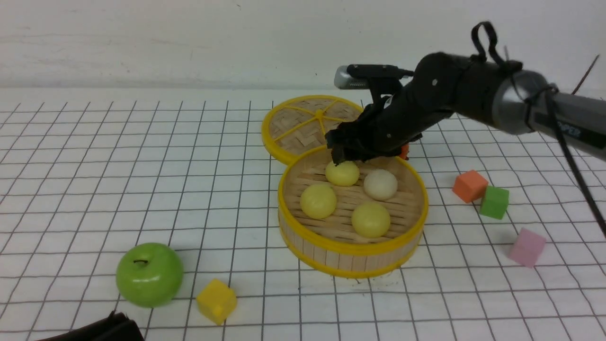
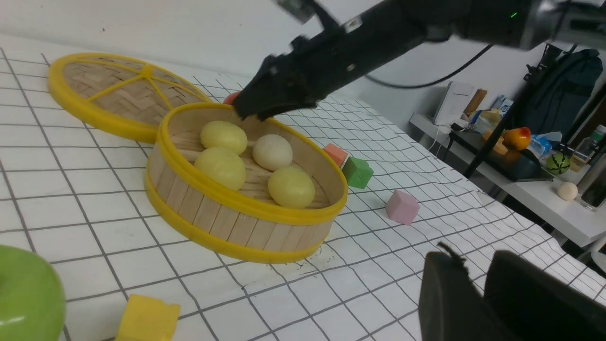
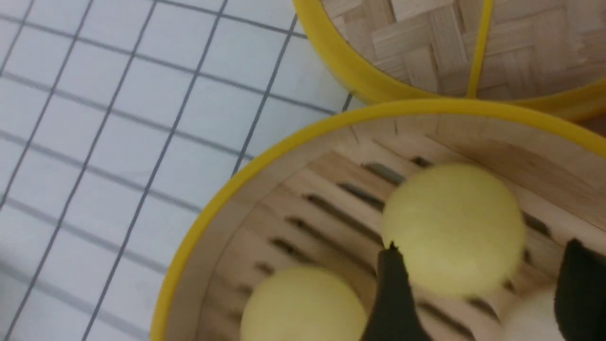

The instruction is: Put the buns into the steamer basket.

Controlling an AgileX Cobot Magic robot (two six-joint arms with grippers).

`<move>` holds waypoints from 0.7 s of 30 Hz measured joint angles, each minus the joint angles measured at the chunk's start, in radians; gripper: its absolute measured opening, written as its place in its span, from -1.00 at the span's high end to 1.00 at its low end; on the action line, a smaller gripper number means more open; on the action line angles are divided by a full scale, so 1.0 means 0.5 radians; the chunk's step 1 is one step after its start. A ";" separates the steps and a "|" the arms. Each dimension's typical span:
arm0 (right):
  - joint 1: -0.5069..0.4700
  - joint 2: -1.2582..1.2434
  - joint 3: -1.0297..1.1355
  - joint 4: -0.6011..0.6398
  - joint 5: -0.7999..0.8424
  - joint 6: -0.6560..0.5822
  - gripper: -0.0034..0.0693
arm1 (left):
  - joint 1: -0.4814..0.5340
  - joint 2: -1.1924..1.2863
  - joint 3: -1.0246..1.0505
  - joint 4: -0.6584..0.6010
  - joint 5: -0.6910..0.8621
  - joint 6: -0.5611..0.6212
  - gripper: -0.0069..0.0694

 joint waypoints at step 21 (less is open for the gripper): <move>0.000 -1.614 1.201 -0.438 0.946 0.435 0.96 | 0.000 0.000 0.000 0.000 0.000 0.000 0.50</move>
